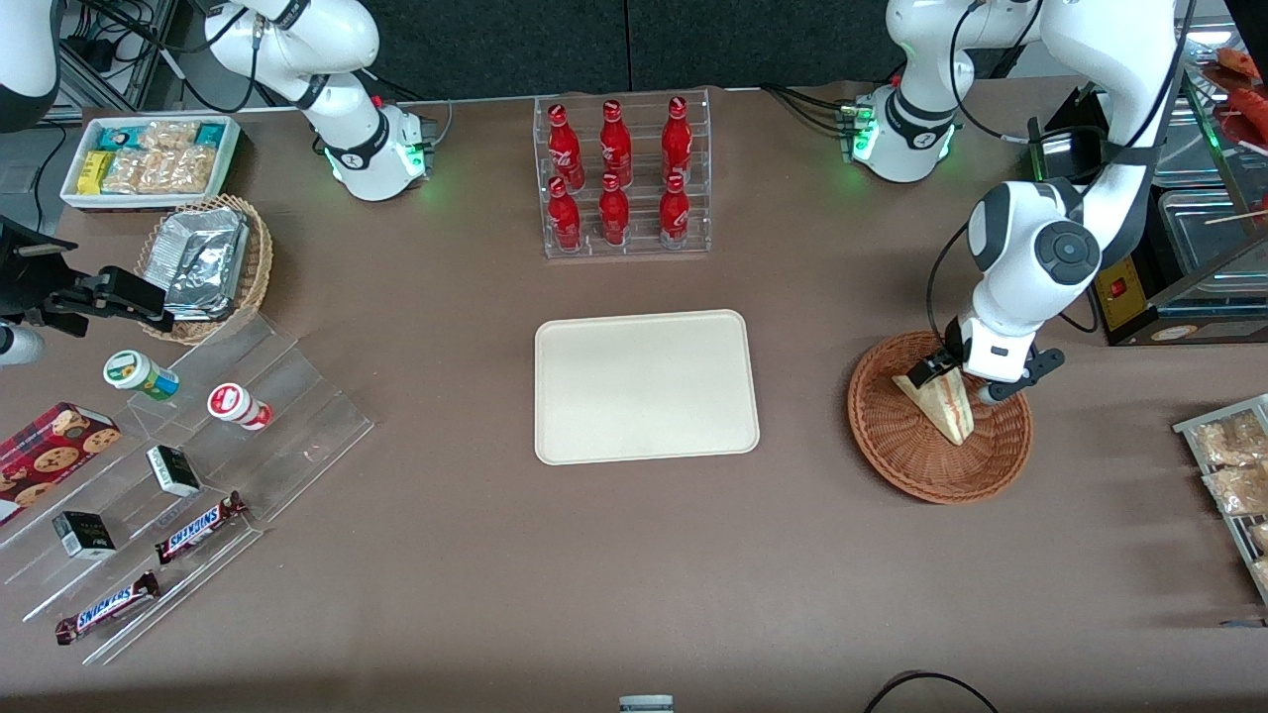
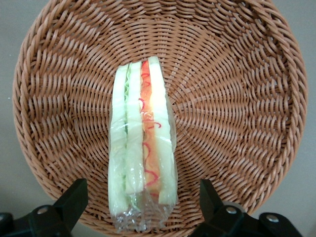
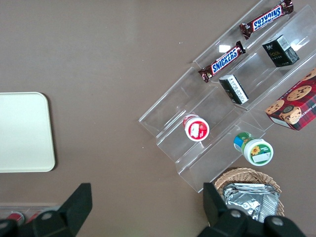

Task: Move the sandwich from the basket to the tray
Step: 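Lower the left gripper around the sandwich and close on it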

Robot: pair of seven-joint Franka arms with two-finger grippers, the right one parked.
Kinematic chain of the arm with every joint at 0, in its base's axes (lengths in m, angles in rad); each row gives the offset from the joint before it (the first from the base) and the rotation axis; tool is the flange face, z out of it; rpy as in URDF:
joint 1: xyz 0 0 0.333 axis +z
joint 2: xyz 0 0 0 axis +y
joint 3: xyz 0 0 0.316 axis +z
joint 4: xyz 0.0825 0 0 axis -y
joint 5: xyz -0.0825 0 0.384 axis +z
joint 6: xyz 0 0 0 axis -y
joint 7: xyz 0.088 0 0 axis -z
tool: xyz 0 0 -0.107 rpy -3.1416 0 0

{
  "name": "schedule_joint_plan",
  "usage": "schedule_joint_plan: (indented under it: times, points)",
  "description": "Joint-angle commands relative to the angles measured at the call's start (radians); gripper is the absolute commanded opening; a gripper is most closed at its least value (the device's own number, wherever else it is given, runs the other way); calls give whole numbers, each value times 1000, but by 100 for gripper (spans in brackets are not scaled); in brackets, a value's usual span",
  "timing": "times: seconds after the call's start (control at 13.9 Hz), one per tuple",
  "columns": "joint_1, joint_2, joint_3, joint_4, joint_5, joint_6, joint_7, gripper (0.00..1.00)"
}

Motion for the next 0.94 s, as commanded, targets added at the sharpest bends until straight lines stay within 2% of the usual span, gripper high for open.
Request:
schedule_joint_plan:
  times: [0.0,0.65,0.72,0.79,0.86]
  points:
    - [-5,2,3,-5,9,32,-20,100]
    - [-5,11,6,-4,12,49,-20,94]
    - [-5,11,6,-4,12,49,-20,81]
    - [-5,11,8,-5,12,49,-19,42]
    - [-5,8,6,-5,12,49,-19,17]
